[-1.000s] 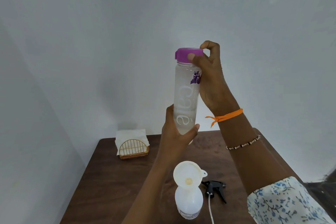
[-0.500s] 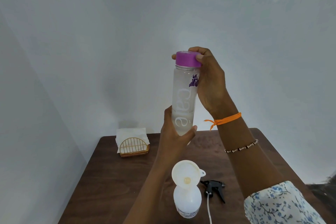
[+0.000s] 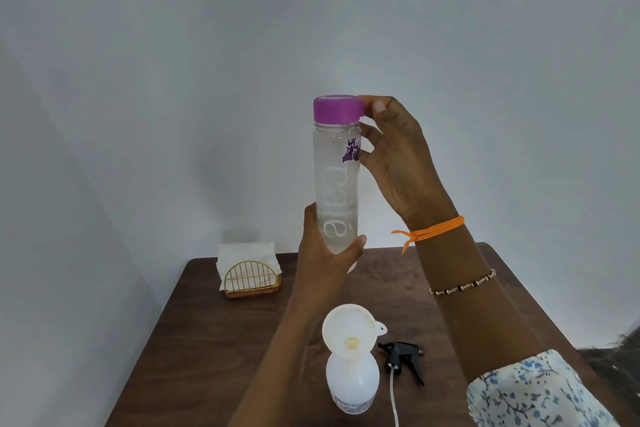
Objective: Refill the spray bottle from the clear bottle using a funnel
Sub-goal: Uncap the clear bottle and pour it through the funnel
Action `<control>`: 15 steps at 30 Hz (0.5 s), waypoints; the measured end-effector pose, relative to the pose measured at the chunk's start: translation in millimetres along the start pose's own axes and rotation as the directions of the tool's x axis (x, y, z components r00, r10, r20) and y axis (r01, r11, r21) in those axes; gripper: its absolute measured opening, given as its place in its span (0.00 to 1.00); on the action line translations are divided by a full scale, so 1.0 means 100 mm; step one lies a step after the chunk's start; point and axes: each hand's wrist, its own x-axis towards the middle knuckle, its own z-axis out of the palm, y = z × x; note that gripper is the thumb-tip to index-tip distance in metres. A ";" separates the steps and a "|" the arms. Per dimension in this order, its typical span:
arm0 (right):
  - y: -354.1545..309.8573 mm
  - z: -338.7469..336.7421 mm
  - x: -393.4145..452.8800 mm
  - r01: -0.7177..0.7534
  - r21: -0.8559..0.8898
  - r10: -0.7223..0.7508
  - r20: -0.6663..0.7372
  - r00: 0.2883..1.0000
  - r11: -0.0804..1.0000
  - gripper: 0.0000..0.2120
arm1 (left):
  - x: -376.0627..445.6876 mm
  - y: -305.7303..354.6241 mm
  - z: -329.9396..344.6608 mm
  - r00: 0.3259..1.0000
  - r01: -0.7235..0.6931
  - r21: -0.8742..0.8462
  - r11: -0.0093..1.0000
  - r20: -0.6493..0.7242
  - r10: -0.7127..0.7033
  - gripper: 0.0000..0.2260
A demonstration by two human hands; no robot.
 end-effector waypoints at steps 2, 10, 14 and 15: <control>-0.01 0.02 -0.01 -0.015 -0.035 0.015 -0.010 1.000 0.999 0.10 | 0.00 0.00 -0.01 1.000 0.010 -0.011 1.000 -0.010 -0.010 0.27; 0.04 0.18 -0.05 -0.019 -0.358 0.003 -0.047 0.999 0.933 0.21 | 0.00 0.00 -0.02 1.000 -0.008 0.050 0.999 0.026 0.006 0.28; 0.06 0.19 -0.04 -0.020 -0.318 -0.014 -0.104 0.994 0.948 0.28 | 0.00 -0.02 0.00 1.000 0.000 0.045 0.999 0.022 -0.001 0.28; 0.07 0.18 -0.05 -0.018 -0.300 -0.016 -0.112 0.994 0.954 0.29 | 0.00 -0.02 0.00 1.000 0.003 0.055 0.998 0.019 -0.004 0.28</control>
